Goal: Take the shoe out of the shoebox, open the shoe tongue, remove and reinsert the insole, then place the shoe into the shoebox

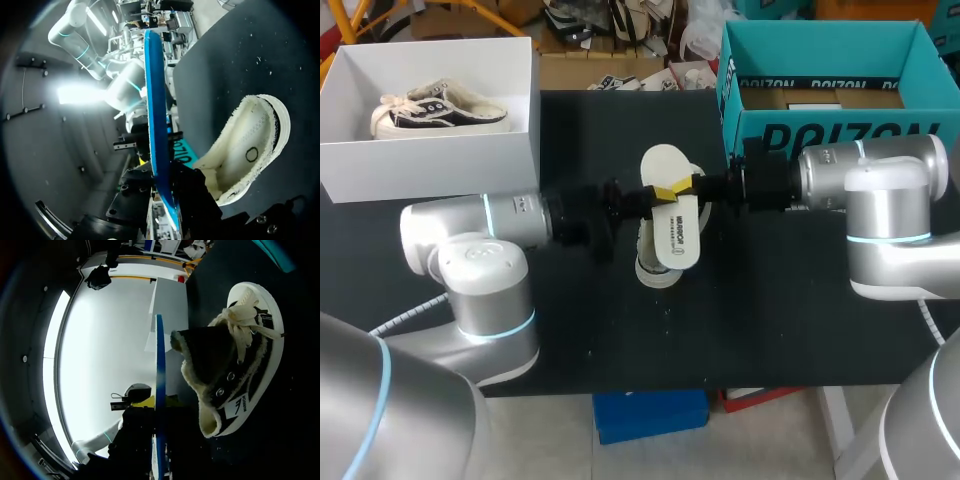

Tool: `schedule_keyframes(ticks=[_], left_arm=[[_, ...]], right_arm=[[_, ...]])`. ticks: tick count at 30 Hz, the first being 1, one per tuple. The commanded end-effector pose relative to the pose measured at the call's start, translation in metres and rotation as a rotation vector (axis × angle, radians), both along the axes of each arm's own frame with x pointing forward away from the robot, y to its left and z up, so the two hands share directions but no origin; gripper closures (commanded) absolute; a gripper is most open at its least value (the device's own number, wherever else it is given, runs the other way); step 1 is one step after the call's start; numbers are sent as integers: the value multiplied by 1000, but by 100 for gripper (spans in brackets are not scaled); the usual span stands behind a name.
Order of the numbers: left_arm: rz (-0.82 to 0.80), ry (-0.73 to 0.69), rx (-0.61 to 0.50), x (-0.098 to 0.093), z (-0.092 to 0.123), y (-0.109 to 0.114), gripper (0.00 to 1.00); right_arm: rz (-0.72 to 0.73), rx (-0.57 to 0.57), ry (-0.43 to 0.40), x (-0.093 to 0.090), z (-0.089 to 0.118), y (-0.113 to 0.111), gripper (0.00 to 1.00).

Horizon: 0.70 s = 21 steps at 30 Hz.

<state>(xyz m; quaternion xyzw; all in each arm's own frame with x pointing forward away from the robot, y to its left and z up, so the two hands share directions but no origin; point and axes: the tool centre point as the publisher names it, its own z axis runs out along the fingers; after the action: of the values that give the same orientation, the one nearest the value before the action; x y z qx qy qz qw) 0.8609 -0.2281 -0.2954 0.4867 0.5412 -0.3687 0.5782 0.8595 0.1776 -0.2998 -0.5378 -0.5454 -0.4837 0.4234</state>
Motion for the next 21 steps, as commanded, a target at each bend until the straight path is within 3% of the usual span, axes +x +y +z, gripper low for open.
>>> schedule_keyframes(ticks=[1, 2, 8, 10, 12, 14, 15, 16, 17, 18, 21], left_arm=[[8, 3, -2, -2, -3, -3, 94], [8, 5, -7, -3, -3, -2, 89], [-1, 7, -21, -11, -1, -1, 89], [-2, 8, -26, -14, -2, 0, 82], [-2, 8, -28, -17, -2, 2, 70], [3, 3, -24, -19, -2, 4, 51], [3, 2, -23, -19, -3, 5, 29], [6, 2, -25, -19, -3, 6, 37], [8, 2, -25, -19, -3, 6, 54], [9, 2, -25, -19, -3, 7, 62], [14, 4, -24, -19, -3, 8, 71]], right_arm=[[0, 0, 0, 0, 1, 3, 100], [0, 0, 0, 0, 1, 3, 100], [0, 0, 0, 0, 1, 3, 100], [0, 0, 0, 0, 1, 3, 100], [0, 0, 0, 0, 1, 3, 100], [0, 0, 0, 0, 1, 3, 100], [0, 0, 0, 0, 1, 3, 100], [0, 0, 0, 0, 1, 3, 100], [0, 0, 0, 0, 1, 3, 100], [0, 0, 0, 0, 1, 3, 100], [0, 0, 0, 0, 1, 3, 100]])
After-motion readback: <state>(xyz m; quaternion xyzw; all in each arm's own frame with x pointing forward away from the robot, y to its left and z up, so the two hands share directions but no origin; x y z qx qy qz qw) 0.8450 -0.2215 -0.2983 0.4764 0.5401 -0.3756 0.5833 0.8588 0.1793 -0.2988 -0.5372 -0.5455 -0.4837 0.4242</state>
